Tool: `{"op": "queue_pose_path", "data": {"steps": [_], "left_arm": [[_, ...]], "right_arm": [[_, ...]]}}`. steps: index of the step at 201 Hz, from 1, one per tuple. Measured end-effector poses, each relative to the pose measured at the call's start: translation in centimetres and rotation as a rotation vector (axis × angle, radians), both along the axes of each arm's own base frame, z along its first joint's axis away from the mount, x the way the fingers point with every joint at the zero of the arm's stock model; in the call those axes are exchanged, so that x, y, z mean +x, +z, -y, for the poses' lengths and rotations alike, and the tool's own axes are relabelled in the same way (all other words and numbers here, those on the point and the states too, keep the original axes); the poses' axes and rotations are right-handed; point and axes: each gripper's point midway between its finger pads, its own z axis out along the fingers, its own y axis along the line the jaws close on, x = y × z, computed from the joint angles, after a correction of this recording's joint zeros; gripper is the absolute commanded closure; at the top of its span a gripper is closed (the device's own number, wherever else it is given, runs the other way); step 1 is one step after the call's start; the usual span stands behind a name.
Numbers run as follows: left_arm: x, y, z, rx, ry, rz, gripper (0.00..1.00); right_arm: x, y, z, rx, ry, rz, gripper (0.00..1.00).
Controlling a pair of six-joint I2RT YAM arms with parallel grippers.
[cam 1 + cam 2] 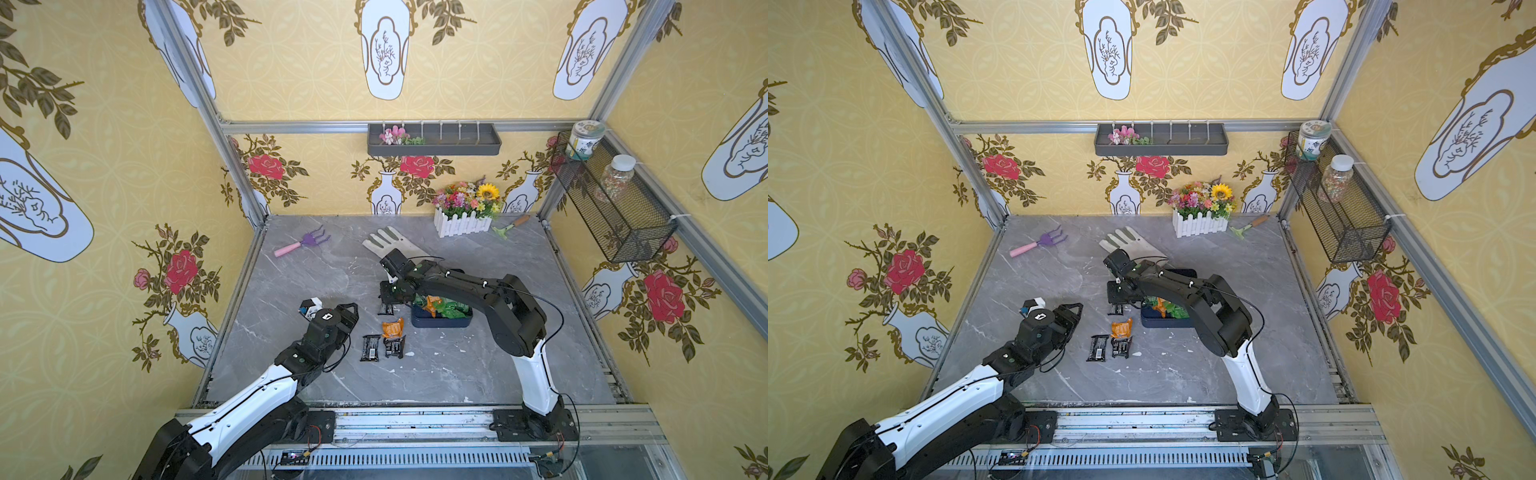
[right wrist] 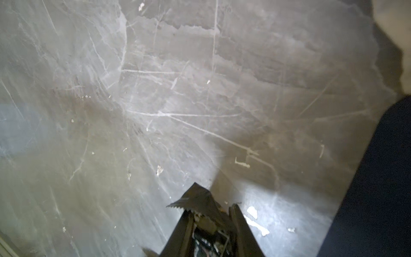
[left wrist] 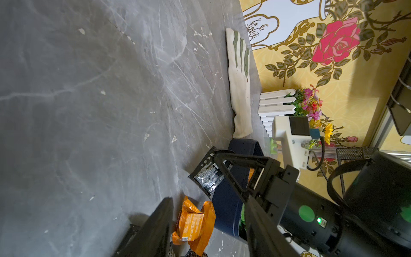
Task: Take the cookies out of the storage box
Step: Place the cookie at the center of the board, then pick up the cookie from the storage box.
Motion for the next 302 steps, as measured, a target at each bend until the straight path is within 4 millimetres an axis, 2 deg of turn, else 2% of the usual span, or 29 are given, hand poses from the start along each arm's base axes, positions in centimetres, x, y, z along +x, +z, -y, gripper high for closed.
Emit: {"op": "queue_pose_path", "data": {"steps": [33,58,76,89,116,129,151,164,203,234,258,302], "left_arm": [[0.0,0.0,0.2,-0.005,-0.010,-0.001,0.44],[0.1,0.1,0.7,-0.002,-0.035,0.004,0.44],[0.3,0.7,1.0,0.000,-0.049,0.015,0.44],[0.5,1.1,1.3,-0.001,-0.066,0.024,0.43],[1.0,2.0,2.2,0.002,-0.102,0.036,0.43],[1.4,2.5,2.8,0.002,-0.120,0.042,0.43],[2.2,3.0,4.3,0.006,-0.171,0.035,0.41],[2.6,3.5,5.5,0.013,-0.208,0.032,0.40],[3.4,5.5,11.6,0.027,-0.368,0.056,0.38],[4.5,5.0,15.8,0.041,-0.456,0.018,0.37],[5.6,4.8,18.5,0.070,-0.507,0.005,0.36],[7.3,2.6,21.9,0.164,-0.574,-0.059,0.36]], "right_arm": [[0.3,-1.0,0.1,-0.017,0.019,-0.005,0.63],[0.2,-1.0,0.0,-0.019,0.027,-0.002,0.51],[0.2,-0.6,0.3,-0.031,0.026,0.005,0.47],[0.4,0.8,0.3,-0.024,0.025,0.028,0.44],[1.2,5.5,0.5,0.019,0.016,0.119,0.42],[1.5,7.4,1.2,0.034,0.003,0.154,0.43],[1.8,8.7,4.3,0.017,-0.053,0.179,0.44],[1.8,9.0,7.2,-0.001,-0.108,0.184,0.44],[1.2,10.7,16.2,-0.041,-0.306,0.216,0.43],[0.4,11.6,21.6,-0.034,-0.425,0.227,0.43],[-0.4,11.9,24.8,-0.040,-0.500,0.238,0.43],[-2.8,12.1,26.8,-0.013,-0.547,0.234,0.43]]}}
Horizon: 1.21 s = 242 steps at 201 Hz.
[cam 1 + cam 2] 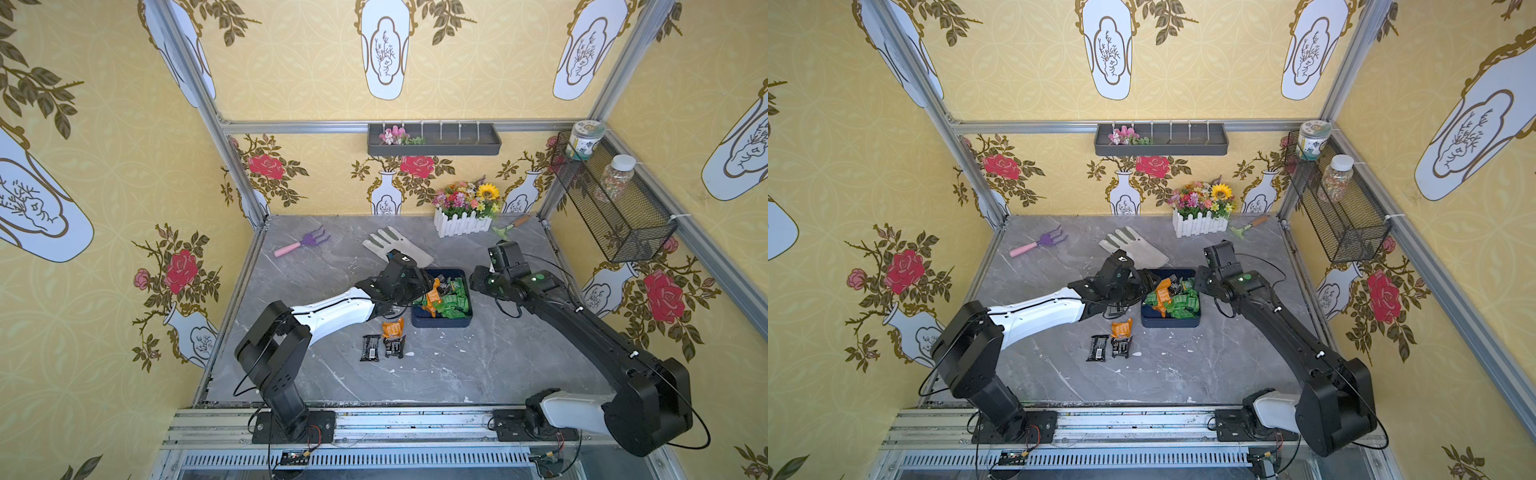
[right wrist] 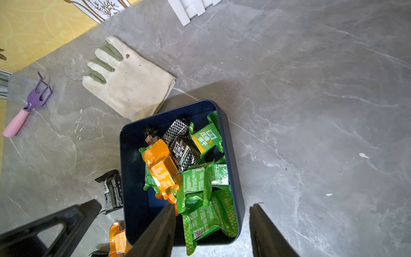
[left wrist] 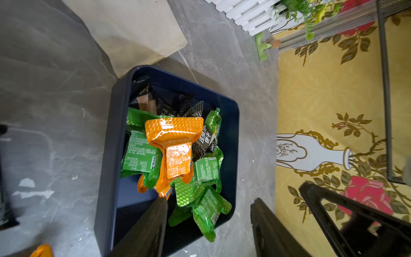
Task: Take the cookies out of the storage box
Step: Pick up the cookie from the storage box.
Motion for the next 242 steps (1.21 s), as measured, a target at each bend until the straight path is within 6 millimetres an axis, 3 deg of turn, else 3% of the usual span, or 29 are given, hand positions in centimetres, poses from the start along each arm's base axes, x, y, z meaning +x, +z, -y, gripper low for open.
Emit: {"op": "queue_pose_path", "data": {"steps": [50,121,181,242], "left_arm": [[1.2,-2.8,1.9,0.126,-0.032,-0.027,0.31],[1.9,-6.8,2.4,0.265,-0.017,-0.058,0.27],[2.7,-7.8,3.0,0.288,-0.005,-0.055,0.42],[3.4,-8.4,3.5,0.295,0.003,-0.049,0.47]], "right_arm": [[-2.3,-0.3,1.3,0.014,-0.032,-0.006,0.43],[-2.4,0.5,2.6,0.023,-0.064,0.005,0.43],[-2.7,0.2,2.5,0.030,-0.047,-0.005,0.43],[-2.8,0.3,2.2,0.045,-0.037,-0.004,0.43]]}}
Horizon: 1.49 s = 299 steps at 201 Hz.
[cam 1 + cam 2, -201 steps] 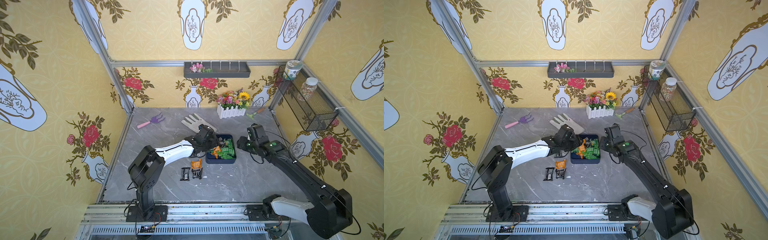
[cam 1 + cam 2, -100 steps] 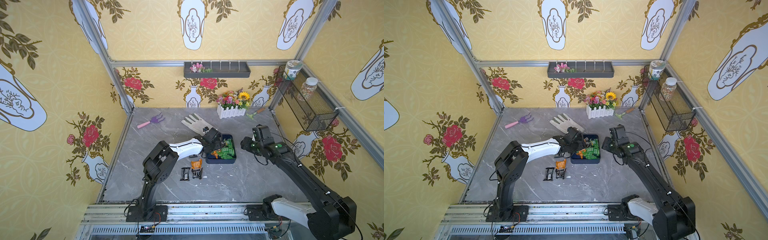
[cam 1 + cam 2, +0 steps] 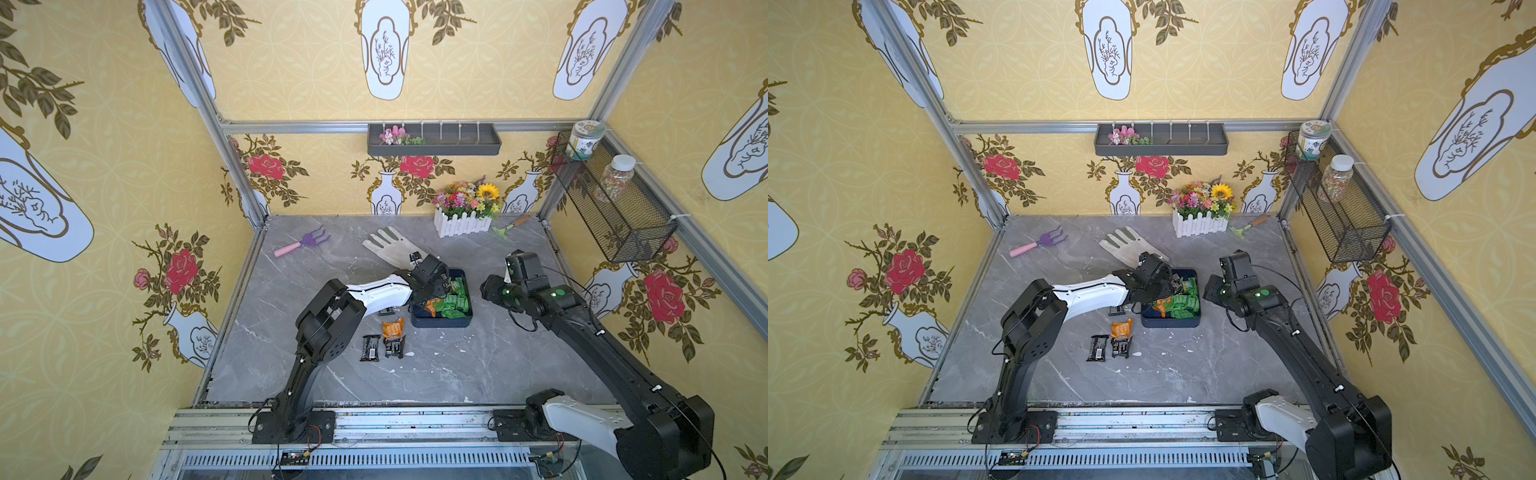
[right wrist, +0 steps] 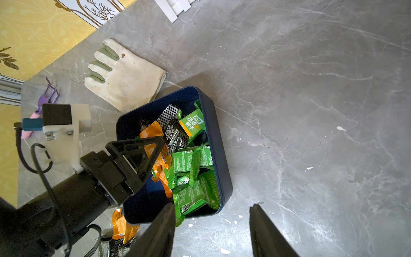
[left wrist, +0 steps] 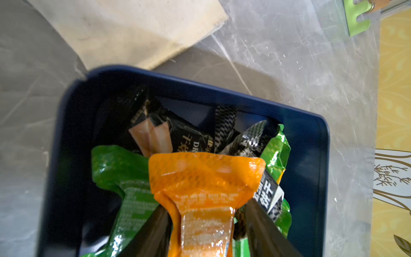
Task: Take the cookies out of the storage box
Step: Pick up the cookie from the storage box, then place the cookie at the center of the board.
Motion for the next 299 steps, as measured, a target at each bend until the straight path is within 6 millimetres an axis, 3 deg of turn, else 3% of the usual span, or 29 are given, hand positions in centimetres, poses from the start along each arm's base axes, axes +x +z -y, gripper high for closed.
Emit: {"op": "queue_pose_path", "data": {"steps": [106,187,250,299], "left_arm": [[-0.1,0.0,-0.1,0.014,-0.006,-0.006,0.64],[0.1,6.1,-0.2,-0.055,-0.011,0.081,0.65],[-1.1,10.3,-3.1,-0.031,-0.028,0.173,0.65],[-2.5,9.7,-8.7,0.081,0.001,0.171,0.65]], "right_arm": [[0.1,0.2,0.0,0.003,0.001,0.005,0.43],[0.6,0.4,-0.6,0.021,0.016,-0.002,0.43],[1.1,0.0,-1.1,0.025,0.029,-0.025,0.43],[1.1,-1.0,-2.7,0.028,0.076,-0.059,0.44]]}}
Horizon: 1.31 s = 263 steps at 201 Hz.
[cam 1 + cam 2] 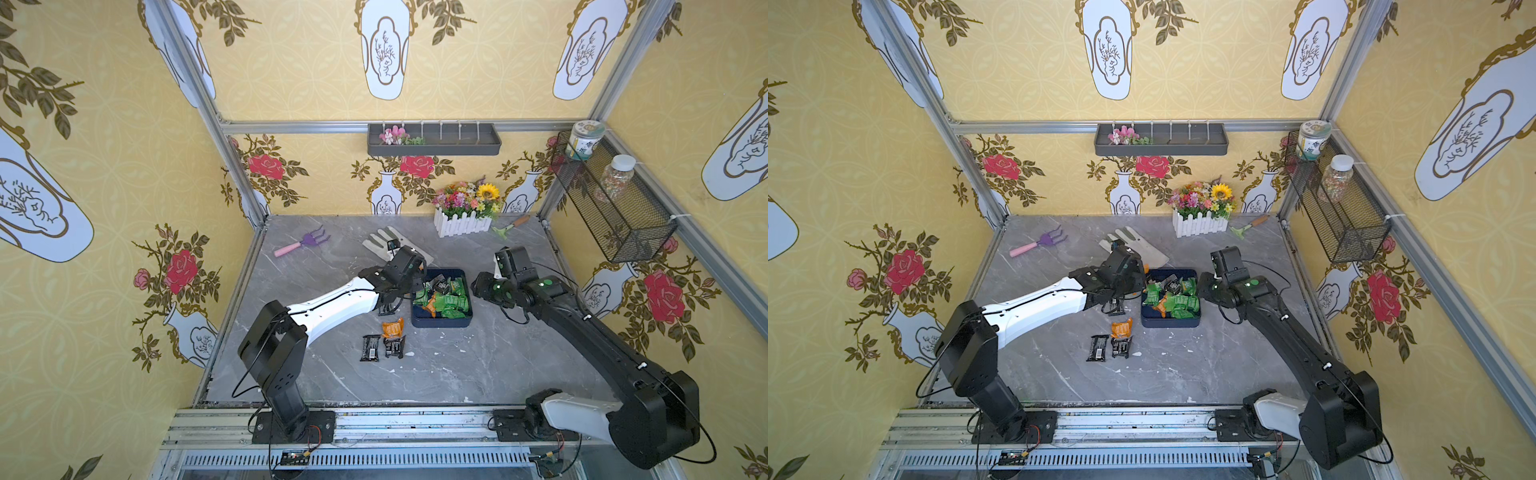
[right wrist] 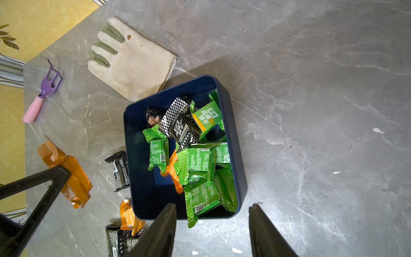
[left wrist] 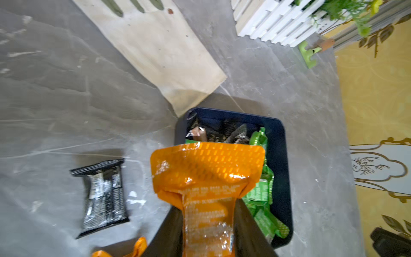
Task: Take the cookies out of the storage box
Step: Place the cookie at the center of the board.
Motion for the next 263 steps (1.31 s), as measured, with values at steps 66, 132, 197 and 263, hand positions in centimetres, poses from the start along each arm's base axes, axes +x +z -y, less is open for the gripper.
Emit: {"op": "queue_pose_path", "data": {"steps": [66,132,197,263], "left_arm": [[-1.3,-3.4,-7.4,0.117,0.077,-0.072,0.66],[-2.6,-8.2,-11.5,0.229,0.106,-0.176,0.66],[-2.9,-12.2,-12.1,0.318,0.085,-0.243,0.51],[-2.0,-10.7,-11.4,0.277,0.088,-0.197,0.36]], "right_arm": [[0.4,-0.9,-2.2,0.003,0.041,-0.017,0.43],[0.3,-1.6,-4.0,0.004,0.079,-0.028,0.43],[0.4,-2.1,-4.8,0.003,0.083,-0.032,0.43],[1.0,-1.1,-5.2,0.001,0.090,-0.010,0.43]]}}
